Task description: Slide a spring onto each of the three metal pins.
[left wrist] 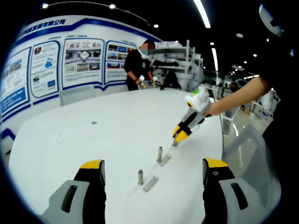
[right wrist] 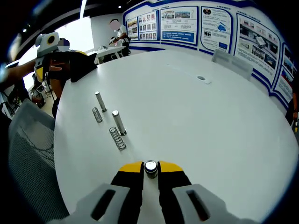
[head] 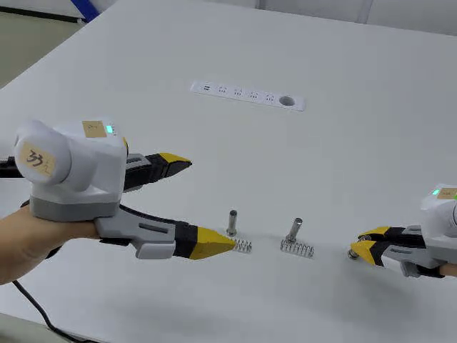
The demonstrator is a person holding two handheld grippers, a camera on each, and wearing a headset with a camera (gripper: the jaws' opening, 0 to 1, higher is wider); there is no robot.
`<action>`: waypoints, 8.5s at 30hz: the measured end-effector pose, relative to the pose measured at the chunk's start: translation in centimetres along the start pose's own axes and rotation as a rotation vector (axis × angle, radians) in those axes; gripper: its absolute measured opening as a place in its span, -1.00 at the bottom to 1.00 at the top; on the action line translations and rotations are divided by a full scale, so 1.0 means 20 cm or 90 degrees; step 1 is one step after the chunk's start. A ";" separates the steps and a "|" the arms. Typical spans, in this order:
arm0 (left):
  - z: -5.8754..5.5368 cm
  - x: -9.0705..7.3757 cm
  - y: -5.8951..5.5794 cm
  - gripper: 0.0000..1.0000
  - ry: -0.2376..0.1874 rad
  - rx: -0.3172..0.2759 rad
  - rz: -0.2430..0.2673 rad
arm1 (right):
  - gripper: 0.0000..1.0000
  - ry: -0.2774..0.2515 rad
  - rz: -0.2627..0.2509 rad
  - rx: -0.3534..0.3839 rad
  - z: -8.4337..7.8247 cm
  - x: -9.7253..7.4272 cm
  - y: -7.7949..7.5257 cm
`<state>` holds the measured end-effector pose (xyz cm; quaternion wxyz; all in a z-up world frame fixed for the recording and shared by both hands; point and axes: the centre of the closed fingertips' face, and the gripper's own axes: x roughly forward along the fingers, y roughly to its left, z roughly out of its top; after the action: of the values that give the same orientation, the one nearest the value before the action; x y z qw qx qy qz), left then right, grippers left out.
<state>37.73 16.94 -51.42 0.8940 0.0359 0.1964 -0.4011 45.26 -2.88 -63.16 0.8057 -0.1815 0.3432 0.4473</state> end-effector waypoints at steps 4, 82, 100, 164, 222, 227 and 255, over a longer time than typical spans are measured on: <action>0.00 0.00 0.00 0.75 0.000 0.001 0.000 | -0.67 0.000 -0.003 -0.002 0.00 -0.01 0.00; -0.04 -0.07 0.06 0.54 0.001 -0.006 0.013 | -0.77 0.111 0.168 -0.203 0.05 0.29 0.35; -0.04 0.02 -0.03 0.52 0.015 0.014 -0.023 | -0.79 0.077 0.157 -0.220 0.15 0.11 0.40; -0.06 0.22 -0.43 -0.79 0.025 0.107 -0.163 | -0.78 -0.010 0.240 -0.401 0.43 -0.21 0.80; 0.01 0.16 -0.44 -0.82 -0.007 0.112 -0.189 | -0.77 -0.153 0.354 -0.219 0.66 -0.35 0.89; 0.00 0.16 -0.44 -0.82 -0.007 0.108 -0.186 | -0.77 -0.163 0.347 -0.213 0.68 -0.35 0.91; -0.04 0.15 -0.30 -0.38 0.006 0.096 -0.144 | -0.78 -0.175 0.300 -0.222 0.81 -0.32 0.84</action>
<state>34.90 10.92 -52.71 0.8369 0.0823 0.1727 -0.5129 35.07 11.98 -47.07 0.6757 -0.1705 0.1818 0.6937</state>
